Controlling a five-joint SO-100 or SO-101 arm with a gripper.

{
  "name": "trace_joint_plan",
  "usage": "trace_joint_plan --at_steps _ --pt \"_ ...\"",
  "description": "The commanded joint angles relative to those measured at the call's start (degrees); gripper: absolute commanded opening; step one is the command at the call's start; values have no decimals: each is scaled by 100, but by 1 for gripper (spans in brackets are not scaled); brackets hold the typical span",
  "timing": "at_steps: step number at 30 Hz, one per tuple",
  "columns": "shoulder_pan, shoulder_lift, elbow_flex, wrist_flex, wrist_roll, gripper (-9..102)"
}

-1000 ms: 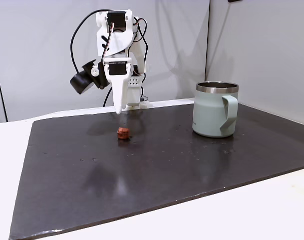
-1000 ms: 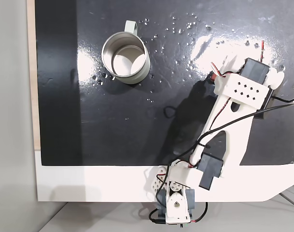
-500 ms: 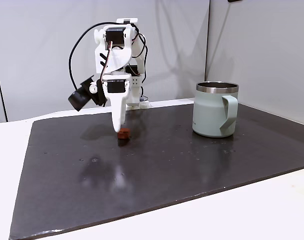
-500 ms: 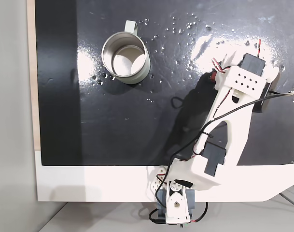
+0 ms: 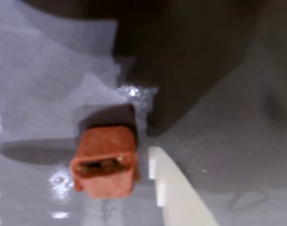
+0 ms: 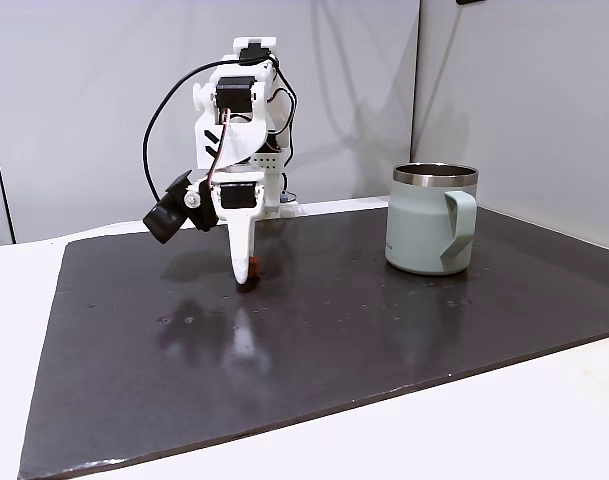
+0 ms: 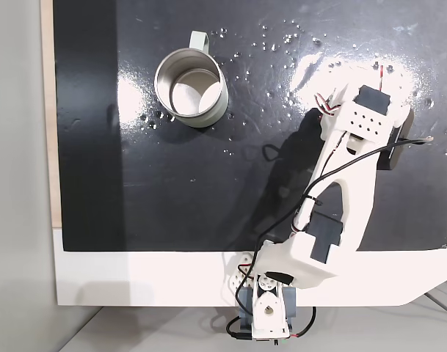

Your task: Grasp a cube and put it in the cup.

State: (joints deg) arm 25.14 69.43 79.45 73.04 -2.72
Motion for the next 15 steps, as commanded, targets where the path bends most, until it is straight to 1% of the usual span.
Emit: trace_joint_plan --at_steps 1,4,9,15 --pt "-70 53 9 -70 -9 30" --pt "-97 53 35 -70 -9 26" --pt "-70 53 53 -79 0 16" --pt "44 53 105 -79 -26 7"
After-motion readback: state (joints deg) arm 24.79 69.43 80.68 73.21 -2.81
